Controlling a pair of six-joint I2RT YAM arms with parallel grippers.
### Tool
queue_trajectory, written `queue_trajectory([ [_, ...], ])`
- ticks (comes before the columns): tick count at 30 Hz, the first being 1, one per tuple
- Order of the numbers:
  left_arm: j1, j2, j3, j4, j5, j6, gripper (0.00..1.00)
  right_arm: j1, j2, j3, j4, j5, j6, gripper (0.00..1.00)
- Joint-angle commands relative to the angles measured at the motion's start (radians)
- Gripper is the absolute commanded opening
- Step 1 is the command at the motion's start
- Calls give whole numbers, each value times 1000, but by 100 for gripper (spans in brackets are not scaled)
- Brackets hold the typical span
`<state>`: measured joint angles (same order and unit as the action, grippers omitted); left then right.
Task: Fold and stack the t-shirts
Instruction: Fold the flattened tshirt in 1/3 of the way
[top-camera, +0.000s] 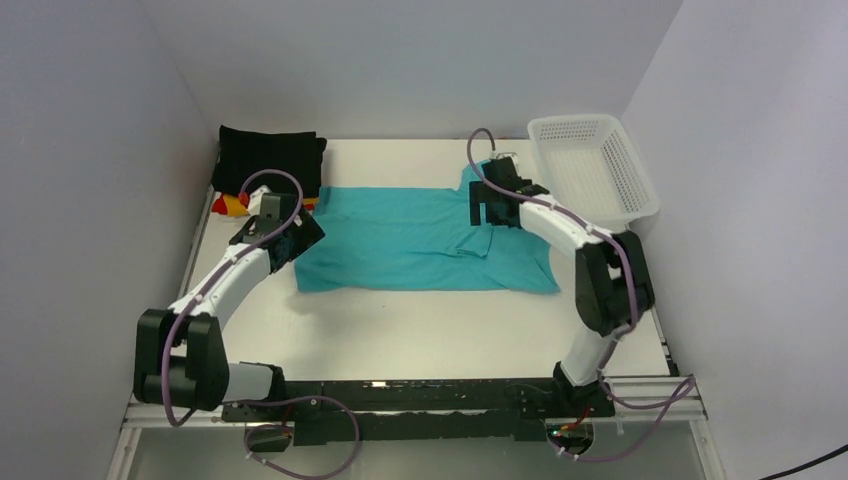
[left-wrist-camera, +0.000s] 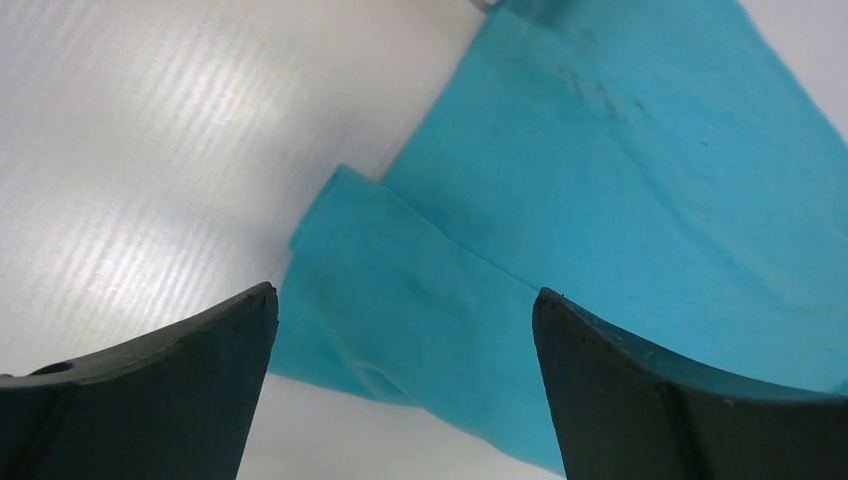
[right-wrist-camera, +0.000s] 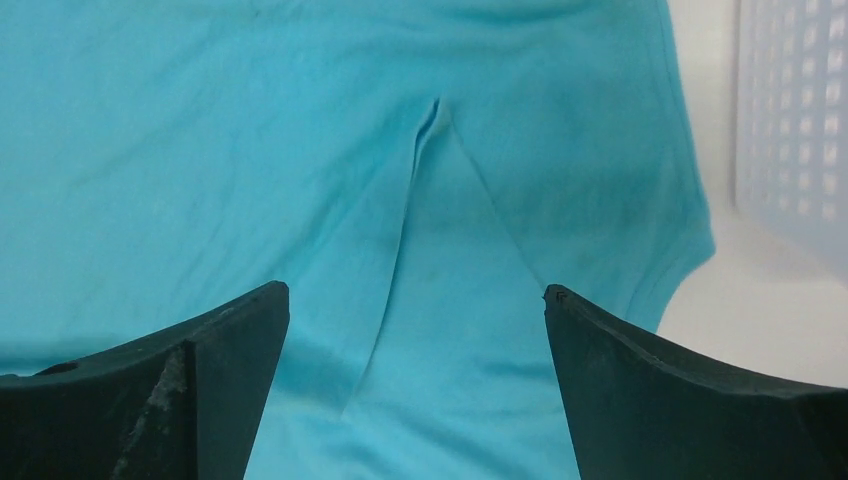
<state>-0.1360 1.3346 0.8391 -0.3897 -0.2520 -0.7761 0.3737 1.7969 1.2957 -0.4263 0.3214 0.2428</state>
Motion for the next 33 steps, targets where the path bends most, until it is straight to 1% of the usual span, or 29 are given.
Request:
queue_trajectory([
  [1,-3,-92,-33,61,155,43,100,-2,-217,-169,115,-163,108,100],
  [3,-10,-105,-67,116,233,47,99,0,-280,-273,170,-268,151,100],
  [6,-34,-87,-95,172,306,57,99,5,-342,-390,255,-384,212,100],
  [9,-63,-47,-99,175,305,63,99,9,-353,-460,346,-452,247,100],
  [11,-73,-20,-94,167,297,68,99,13,-336,-462,355,-473,265,100],
  [14,-77,8,-104,167,287,72,99,20,-304,-465,349,-454,281,100],
  [19,-76,52,-110,171,270,79,99,18,-244,-462,398,-448,290,100],
  [24,-76,77,-100,133,255,87,99,27,-141,-404,407,-453,299,100],
  [26,-75,74,-109,130,224,87,99,28,-112,-389,409,-445,306,100],
  [29,-76,71,-115,132,219,88,99,30,-86,-365,462,-410,314,100],
  [33,-76,77,-113,120,211,90,99,30,-33,-275,521,-381,305,100],
])
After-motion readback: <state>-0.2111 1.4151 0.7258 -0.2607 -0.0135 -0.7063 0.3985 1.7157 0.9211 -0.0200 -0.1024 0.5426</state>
